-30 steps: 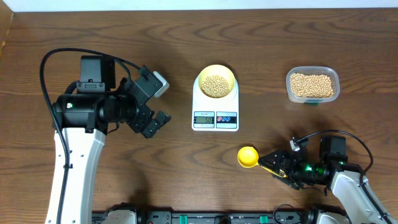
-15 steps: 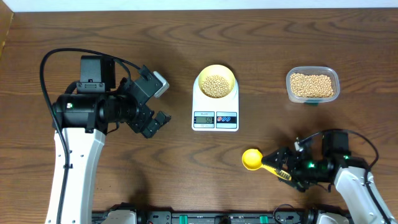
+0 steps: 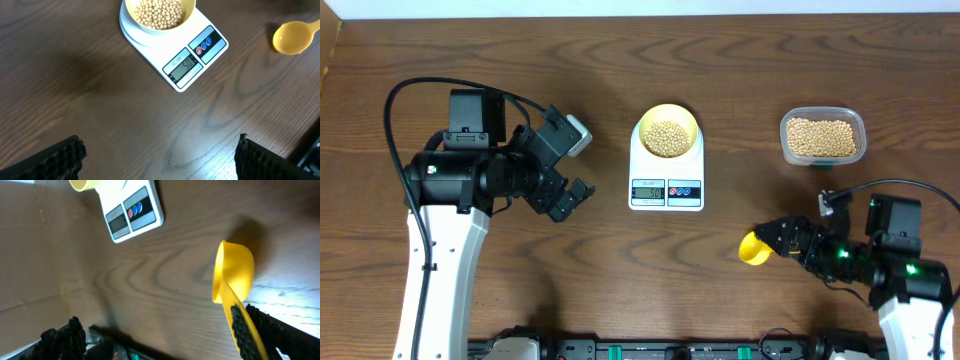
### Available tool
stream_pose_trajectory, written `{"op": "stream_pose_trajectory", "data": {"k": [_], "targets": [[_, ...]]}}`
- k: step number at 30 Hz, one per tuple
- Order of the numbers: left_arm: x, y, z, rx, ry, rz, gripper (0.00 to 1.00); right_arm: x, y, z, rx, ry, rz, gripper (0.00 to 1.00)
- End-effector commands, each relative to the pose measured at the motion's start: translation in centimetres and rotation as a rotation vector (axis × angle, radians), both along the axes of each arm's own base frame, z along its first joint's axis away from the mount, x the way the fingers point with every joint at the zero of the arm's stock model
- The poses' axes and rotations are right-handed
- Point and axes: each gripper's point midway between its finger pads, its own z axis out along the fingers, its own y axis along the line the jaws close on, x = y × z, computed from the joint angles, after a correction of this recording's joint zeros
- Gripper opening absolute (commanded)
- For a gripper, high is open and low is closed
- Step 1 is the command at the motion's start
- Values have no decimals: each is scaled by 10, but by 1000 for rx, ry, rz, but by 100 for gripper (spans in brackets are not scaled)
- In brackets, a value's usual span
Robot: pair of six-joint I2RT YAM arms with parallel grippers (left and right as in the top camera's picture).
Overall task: Scoop item into bowl and weigh 50g on scale
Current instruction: 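Set the yellow scoop upright on the table and open the right gripper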
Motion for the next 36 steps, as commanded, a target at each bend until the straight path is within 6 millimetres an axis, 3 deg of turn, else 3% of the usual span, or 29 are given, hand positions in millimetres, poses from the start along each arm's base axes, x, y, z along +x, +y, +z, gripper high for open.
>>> {"op": "stream_pose_trajectory", "data": {"k": [1, 9, 15, 32, 36], "targets": [[-1, 0, 0, -6, 3, -4, 98, 5, -19, 3, -130, -65, -49, 99], [-1, 0, 0, -6, 3, -4, 98, 12, -17, 27, -127, -218, -45, 99], [-1, 0, 0, -6, 3, -4, 98, 21, 14, 74, 55, -430, 89, 99], [-1, 0, 0, -6, 3, -4, 98, -12, 19, 47, 106, -198, 73, 99], [-1, 0, 0, -6, 3, -4, 98, -20, 10, 29, -2, -165, 83, 99]]}}
